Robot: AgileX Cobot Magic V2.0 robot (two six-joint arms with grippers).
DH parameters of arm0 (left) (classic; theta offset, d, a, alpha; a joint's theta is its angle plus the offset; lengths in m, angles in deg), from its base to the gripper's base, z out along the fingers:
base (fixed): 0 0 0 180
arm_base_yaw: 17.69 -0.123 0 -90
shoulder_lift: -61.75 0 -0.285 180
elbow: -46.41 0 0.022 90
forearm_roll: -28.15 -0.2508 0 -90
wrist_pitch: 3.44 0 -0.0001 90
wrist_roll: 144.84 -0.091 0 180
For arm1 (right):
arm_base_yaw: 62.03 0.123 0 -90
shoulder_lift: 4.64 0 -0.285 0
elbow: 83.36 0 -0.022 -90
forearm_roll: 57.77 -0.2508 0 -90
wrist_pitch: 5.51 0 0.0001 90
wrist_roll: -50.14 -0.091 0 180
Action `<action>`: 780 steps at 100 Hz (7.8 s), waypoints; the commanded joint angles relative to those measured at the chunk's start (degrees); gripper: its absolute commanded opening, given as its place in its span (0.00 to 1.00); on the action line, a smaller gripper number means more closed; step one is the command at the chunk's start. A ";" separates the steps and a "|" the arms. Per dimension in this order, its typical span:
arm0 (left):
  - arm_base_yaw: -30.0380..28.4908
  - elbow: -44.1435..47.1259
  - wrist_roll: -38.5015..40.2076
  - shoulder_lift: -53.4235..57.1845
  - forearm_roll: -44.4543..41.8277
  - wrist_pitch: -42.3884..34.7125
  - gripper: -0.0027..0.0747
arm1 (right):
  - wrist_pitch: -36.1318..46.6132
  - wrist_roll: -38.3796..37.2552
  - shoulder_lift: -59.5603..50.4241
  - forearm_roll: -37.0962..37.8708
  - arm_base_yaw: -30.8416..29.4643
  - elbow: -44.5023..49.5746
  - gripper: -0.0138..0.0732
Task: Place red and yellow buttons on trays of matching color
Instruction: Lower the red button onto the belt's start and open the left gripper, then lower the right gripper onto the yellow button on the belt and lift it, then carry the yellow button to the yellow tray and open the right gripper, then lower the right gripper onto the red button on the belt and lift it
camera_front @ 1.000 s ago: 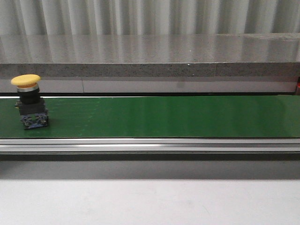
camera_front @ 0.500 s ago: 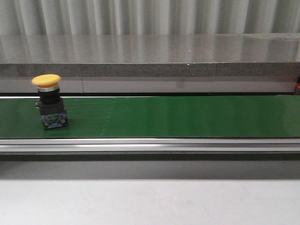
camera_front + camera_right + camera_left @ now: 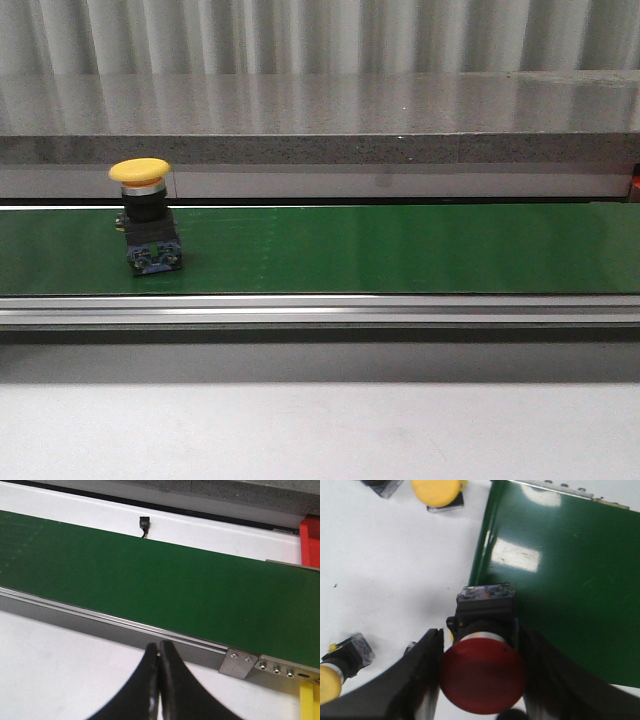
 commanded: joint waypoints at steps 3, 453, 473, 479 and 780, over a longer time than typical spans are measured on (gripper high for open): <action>2.03 -1.21 -0.48 1.30 0.51 -0.30 0.24 | 3.82 0.53 0.41 -0.71 0.12 -1.41 0.08; 22.03 49.81 -11.78 73.19 13.69 -33.75 0.01 | -14.49 -15.65 62.06 10.06 8.39 -46.52 0.18; 22.03 49.81 -11.78 73.19 13.69 -33.75 0.01 | -16.96 -15.84 57.58 11.04 -0.12 -43.39 0.18; 22.03 49.81 -11.78 73.19 13.69 -33.75 0.01 | -17.22 -16.30 56.63 11.04 -3.29 -42.33 0.18; 22.03 49.81 -11.78 73.19 13.69 -33.75 0.01 | -9.66 -22.21 46.39 10.10 -17.59 -33.51 0.81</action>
